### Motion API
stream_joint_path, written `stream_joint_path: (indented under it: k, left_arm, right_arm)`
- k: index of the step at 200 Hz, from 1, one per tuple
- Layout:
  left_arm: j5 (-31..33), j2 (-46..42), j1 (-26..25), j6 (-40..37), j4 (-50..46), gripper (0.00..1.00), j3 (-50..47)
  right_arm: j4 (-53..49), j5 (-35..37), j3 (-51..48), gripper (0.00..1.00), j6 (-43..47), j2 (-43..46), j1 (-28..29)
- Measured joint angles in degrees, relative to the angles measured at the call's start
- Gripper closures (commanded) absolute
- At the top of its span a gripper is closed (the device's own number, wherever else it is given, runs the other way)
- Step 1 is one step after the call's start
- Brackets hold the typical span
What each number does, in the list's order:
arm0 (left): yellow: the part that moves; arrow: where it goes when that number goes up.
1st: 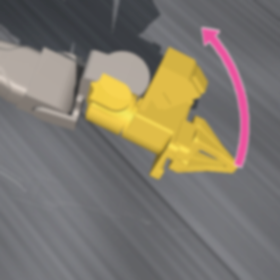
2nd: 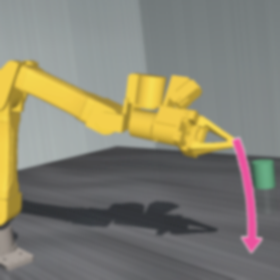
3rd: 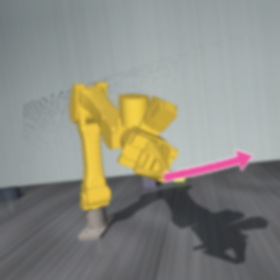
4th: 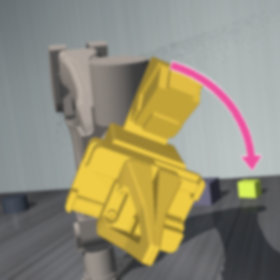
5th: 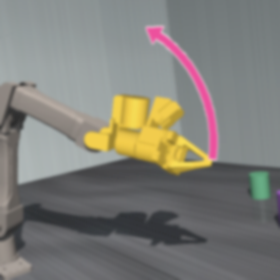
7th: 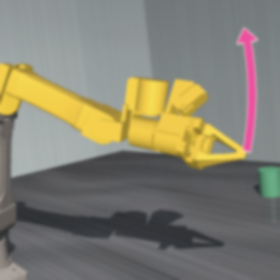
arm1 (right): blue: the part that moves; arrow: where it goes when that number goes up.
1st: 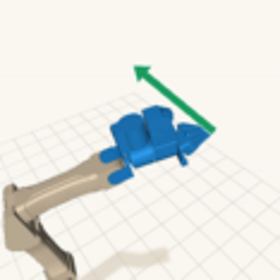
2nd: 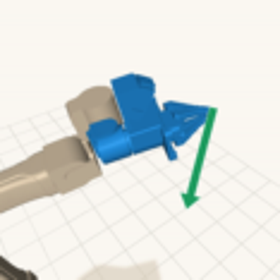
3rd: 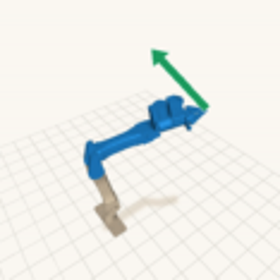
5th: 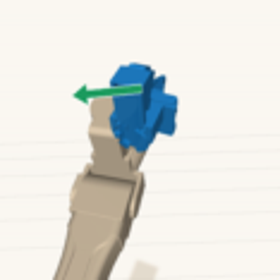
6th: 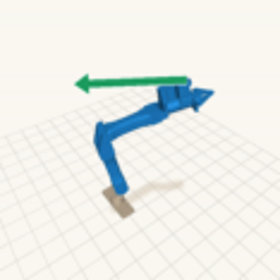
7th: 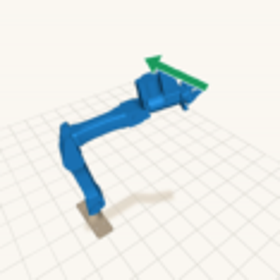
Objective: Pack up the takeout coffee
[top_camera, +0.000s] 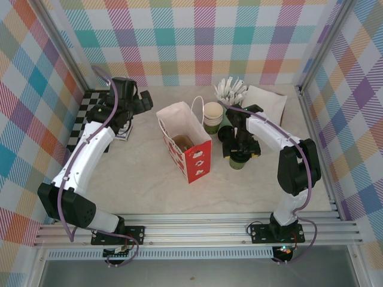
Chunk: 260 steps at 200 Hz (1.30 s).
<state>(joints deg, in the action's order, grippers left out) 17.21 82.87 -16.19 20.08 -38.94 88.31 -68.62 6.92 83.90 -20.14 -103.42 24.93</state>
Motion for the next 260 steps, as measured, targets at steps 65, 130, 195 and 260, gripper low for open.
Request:
stream_joint_path:
  k: [65,130,195,260]
  left_arm:
    - [-0.9,0.0,0.0,-0.2,0.0,0.0,0.0]
    - [-6.1,0.7,0.0,-1.3,0.1,0.0,1.4]
    - [-7.7,1.3,0.0,-1.9,0.3,0.0,1.9]
    - [-9.7,2.8,0.0,-1.9,0.2,0.0,2.6]
  right_arm:
    - [0.0,0.6,0.0,0.23,0.0,0.2,0.3]
    - [-1.4,1.5,0.0,0.27,1.4,4.4,0.3]
    - [-3.2,1.6,0.0,0.31,1.5,7.2,0.3]
    - [-4.6,1.7,0.6,0.34,1.6,11.4,0.7]
